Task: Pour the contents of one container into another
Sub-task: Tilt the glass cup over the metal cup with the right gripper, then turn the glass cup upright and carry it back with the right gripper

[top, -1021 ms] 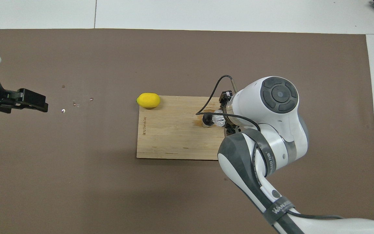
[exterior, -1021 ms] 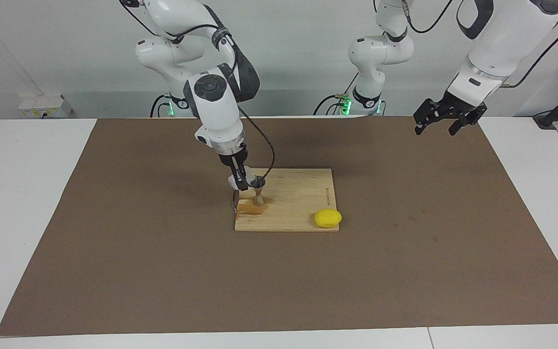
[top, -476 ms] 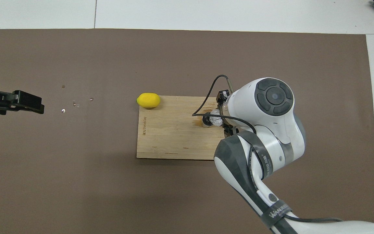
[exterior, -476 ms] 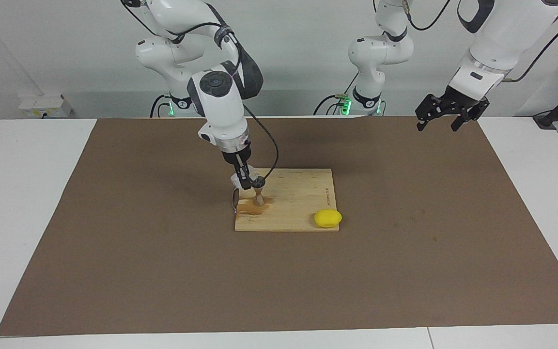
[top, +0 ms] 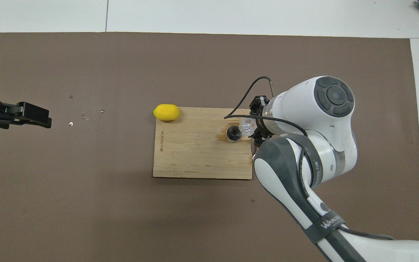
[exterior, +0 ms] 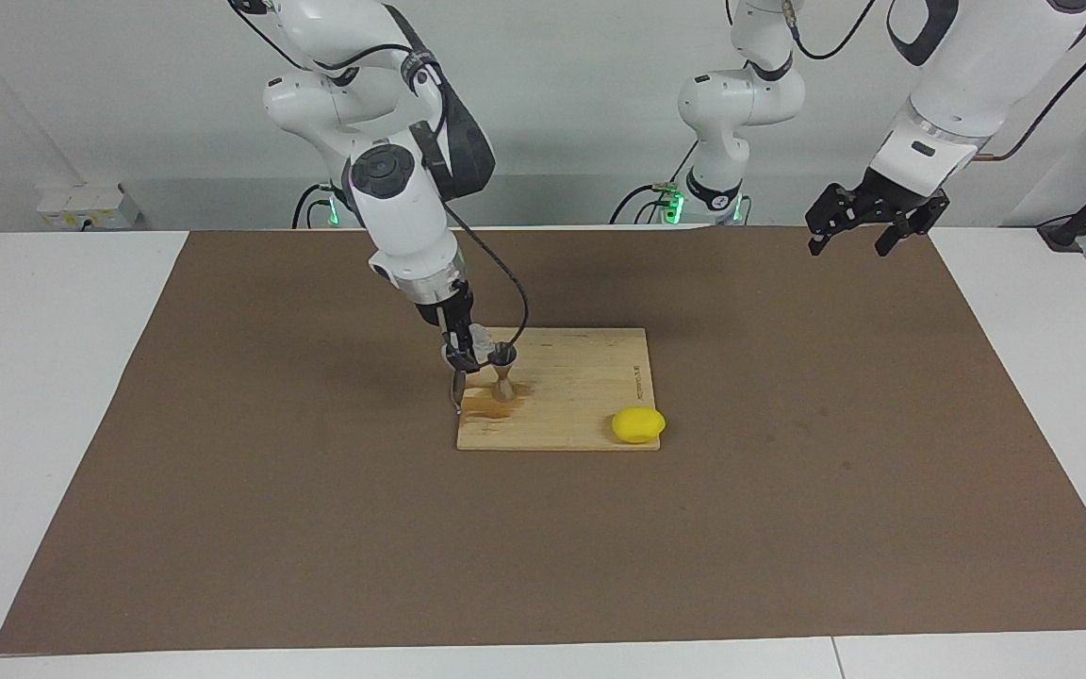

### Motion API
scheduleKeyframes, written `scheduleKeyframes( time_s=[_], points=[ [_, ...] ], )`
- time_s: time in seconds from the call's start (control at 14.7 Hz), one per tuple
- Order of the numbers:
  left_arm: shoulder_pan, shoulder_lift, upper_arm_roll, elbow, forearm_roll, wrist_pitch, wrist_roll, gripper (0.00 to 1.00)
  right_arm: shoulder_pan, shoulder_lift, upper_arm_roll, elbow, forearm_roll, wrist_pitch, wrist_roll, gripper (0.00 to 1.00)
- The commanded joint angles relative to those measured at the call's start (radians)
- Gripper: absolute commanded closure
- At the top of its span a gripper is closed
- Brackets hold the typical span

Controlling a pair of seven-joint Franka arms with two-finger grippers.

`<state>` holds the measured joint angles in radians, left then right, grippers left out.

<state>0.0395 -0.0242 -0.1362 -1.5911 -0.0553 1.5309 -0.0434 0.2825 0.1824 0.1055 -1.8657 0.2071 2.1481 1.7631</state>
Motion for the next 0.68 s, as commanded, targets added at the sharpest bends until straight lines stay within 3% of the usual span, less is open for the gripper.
scheduleKeyframes(
  time_s=[0.0,0.2,0.61],
  points=[
    [0.004,-0.026,-0.003,-0.029,0.011,0.005,0.004,0.00,-0.031,0.005,0.008,0.002,0.063,-0.001,-0.043,1.00],
    [-0.001,-0.028,0.000,-0.032,0.011,0.015,0.002,0.00,-0.071,-0.004,0.008,-0.029,0.150,0.006,-0.098,1.00],
    [-0.007,-0.034,0.027,-0.036,0.011,0.015,0.002,0.00,-0.239,-0.034,0.008,-0.159,0.453,0.006,-0.348,1.00]
  ],
)
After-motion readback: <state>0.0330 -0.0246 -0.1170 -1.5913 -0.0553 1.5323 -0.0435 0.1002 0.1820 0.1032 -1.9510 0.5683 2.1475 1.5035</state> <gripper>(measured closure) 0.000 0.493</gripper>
